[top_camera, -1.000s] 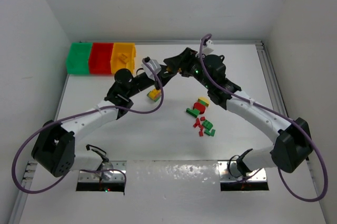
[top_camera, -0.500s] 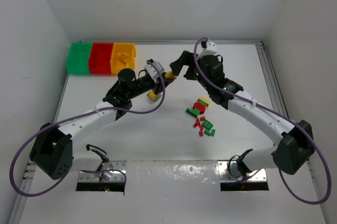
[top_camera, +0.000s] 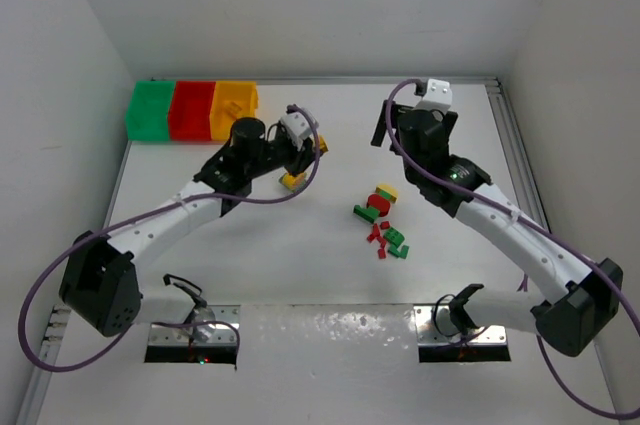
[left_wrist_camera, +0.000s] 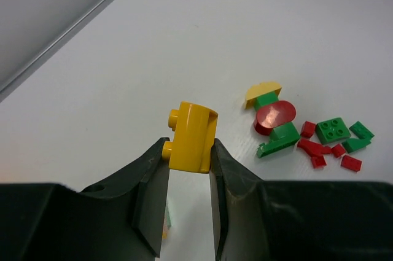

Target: Sort the legos into containers by color

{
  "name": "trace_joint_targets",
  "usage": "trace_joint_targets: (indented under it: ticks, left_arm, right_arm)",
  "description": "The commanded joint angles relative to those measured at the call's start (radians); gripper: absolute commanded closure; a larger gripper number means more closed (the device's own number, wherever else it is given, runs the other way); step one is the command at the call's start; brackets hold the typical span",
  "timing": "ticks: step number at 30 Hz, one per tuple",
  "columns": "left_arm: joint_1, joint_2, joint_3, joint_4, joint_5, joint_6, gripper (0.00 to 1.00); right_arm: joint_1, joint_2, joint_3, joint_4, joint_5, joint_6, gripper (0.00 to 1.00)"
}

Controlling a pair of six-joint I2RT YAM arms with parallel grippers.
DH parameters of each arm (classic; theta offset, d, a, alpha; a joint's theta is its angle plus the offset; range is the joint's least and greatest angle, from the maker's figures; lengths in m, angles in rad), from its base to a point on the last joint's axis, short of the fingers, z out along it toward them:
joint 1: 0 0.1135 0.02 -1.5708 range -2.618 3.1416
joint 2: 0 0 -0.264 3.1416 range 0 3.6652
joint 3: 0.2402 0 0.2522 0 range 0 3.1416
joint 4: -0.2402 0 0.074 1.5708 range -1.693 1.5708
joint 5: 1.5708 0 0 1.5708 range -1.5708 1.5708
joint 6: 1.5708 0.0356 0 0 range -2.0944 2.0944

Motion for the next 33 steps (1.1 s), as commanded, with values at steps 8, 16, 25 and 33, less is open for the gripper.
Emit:
trace_joint_targets:
  ticks: [8,16,25,33]
  left_arm:
    - [0.354,0.286,0.545,-0.537,-0.151,-0.031,1.0]
    - [0.511,0.515,0.74,-0.607,-0.224,-0.011,1.0]
    - [0.525,0.818,1.012,-0.541,-0.319,-0.037,1.0]
    - [0.526,0.929,1.026,-0.475,-0.331,-0.015,0.91]
  right_arm:
    - [-0.01,-0.013,-0.076,-0.011,0.023,-0.066,0.01]
    - [-0.01,0.076,-0.035,-0.006,-0.041,-0.09,0.01]
    - [-0.009,0.168,0.009,-0.057,-0.076,-0.055,0.01]
    - [-0.009,0.199,0.045,-0.095,-0.072,-0.033,0.01]
